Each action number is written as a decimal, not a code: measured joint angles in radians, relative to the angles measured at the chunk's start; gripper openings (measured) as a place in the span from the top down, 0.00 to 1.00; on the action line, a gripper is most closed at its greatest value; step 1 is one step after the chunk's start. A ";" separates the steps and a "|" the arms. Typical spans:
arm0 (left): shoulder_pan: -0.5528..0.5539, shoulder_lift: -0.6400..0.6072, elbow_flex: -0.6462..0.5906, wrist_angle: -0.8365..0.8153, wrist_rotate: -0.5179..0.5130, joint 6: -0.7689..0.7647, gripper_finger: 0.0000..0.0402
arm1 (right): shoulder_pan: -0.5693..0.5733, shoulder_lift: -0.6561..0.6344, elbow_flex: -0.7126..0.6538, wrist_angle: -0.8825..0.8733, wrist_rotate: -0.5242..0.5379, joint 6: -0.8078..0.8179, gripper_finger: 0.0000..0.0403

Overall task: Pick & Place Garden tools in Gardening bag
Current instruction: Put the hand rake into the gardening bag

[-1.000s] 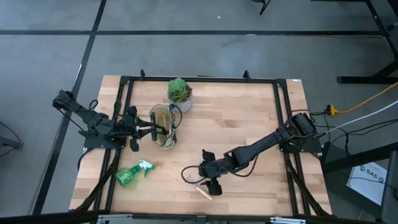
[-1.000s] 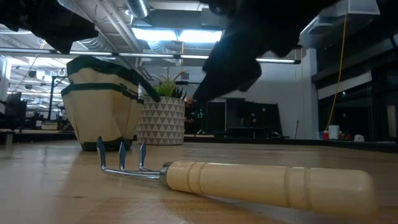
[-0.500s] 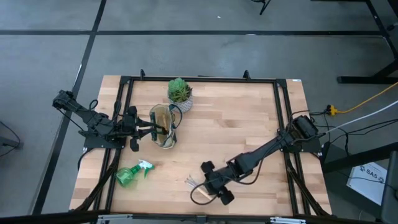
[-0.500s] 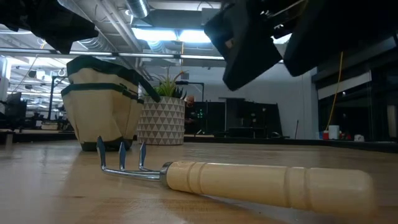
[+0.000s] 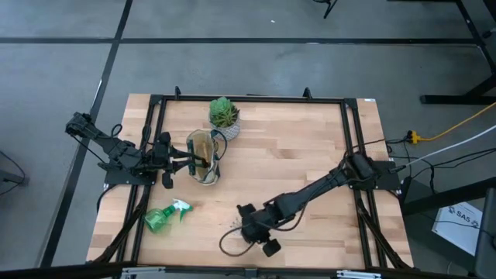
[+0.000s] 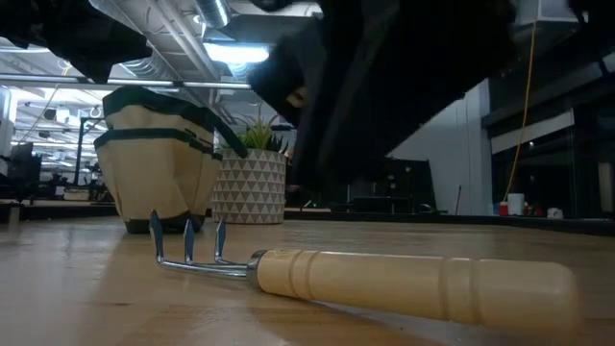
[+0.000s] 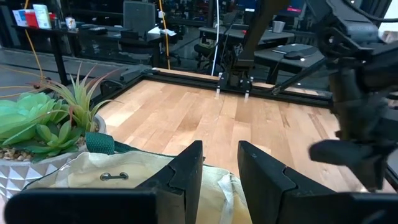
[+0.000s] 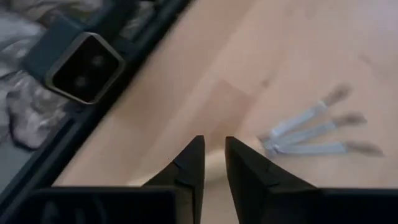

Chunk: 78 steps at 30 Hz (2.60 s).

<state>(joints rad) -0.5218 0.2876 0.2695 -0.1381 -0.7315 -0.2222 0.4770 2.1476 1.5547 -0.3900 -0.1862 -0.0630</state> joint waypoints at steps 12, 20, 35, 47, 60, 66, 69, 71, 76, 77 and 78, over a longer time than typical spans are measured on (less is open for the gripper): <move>0.000 0.000 0.000 0.001 0.001 0.000 0.76 | -0.021 0.063 0.086 -0.066 -0.098 -0.128 0.84; 0.000 0.000 0.000 0.000 0.001 0.000 0.76 | -0.038 0.113 0.085 -0.018 -0.196 -0.136 0.87; 0.000 0.000 0.000 0.000 0.000 0.000 0.76 | -0.119 0.109 0.085 -0.191 -0.211 -0.077 0.88; 0.000 0.000 0.000 0.000 0.000 0.000 0.76 | -0.215 0.086 0.084 -0.256 -0.207 -0.103 0.89; 0.000 0.000 0.000 0.000 0.000 0.000 0.76 | -0.166 0.040 0.084 -0.404 -0.304 -0.039 0.89; 0.000 0.000 0.000 0.000 0.000 0.000 0.76 | -0.112 0.040 0.084 -0.376 -0.258 -0.019 0.89; 0.000 0.000 0.000 0.000 0.000 0.000 0.76 | -0.098 0.040 0.084 -0.372 -0.180 0.010 0.89; 0.000 0.000 0.000 0.000 0.000 0.000 0.76 | -0.097 0.040 0.084 -0.366 -0.167 0.013 0.89; 0.000 0.000 0.000 0.000 0.000 0.000 0.76 | -0.098 0.041 0.147 -0.365 -0.171 0.089 0.89; 0.000 0.000 0.000 0.000 0.000 0.000 0.76 | -0.100 0.041 0.158 -0.364 -0.174 0.103 0.89; 0.000 0.000 0.000 0.000 0.000 0.000 0.76 | -0.102 0.041 0.170 -0.368 -0.173 0.108 0.89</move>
<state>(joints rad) -0.5218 0.2877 0.2698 -0.1383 -0.7315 -0.2222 0.3754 2.1885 1.7250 -0.7577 -0.3595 0.0454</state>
